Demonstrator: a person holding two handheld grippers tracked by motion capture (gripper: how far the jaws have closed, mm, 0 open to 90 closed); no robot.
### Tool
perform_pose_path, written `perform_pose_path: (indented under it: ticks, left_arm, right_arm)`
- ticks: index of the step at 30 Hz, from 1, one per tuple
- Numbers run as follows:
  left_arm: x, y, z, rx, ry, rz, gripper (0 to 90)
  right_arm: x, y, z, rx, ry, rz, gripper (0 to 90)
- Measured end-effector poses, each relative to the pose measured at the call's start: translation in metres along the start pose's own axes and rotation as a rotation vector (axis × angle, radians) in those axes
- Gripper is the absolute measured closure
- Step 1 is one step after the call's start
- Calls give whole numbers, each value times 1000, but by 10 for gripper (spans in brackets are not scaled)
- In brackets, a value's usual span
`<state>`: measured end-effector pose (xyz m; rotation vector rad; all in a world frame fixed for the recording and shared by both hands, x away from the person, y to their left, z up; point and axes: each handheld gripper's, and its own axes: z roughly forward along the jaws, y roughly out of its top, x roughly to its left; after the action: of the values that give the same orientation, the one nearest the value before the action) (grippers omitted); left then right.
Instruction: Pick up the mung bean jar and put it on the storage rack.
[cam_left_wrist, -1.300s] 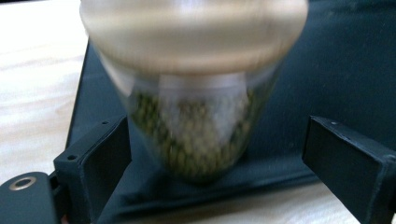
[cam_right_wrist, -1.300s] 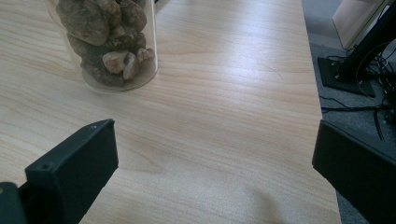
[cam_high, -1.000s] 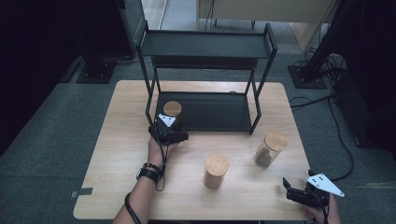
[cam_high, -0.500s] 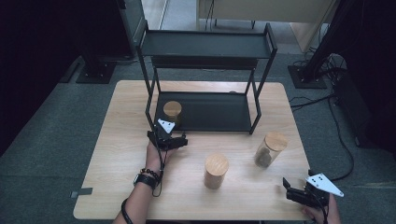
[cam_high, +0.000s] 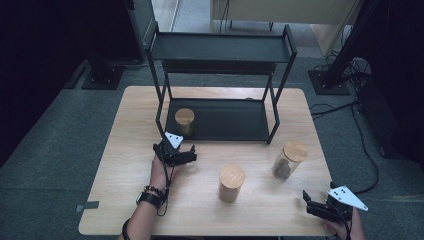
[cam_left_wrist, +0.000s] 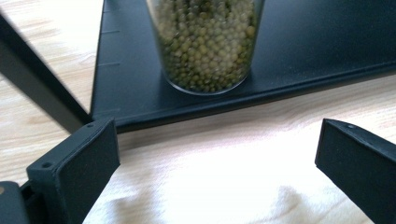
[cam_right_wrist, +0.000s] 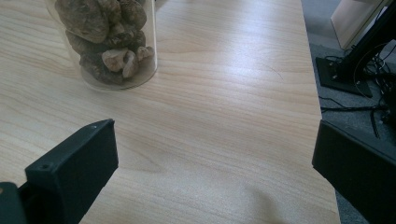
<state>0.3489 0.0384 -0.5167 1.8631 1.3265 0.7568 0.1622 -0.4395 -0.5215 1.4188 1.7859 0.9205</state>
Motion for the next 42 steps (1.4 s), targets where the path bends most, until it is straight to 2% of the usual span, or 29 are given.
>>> perform_pose_path:
  ticks: [19, 24, 42]
  left_arm:
    - [13, -14, -19, -16, -1, -4, 0]
    - [17, -17, -24, -14, -5, 6, 0]
    - [30, -30, -41, -20, -8, -5, 0]
  right_arm:
    - [1, 0, 0, 2, -12, -4, 0]
    - [1, 0, 0, 2, -12, -6, 0]
    - [1, 0, 0, 3, -18, -10, 0]
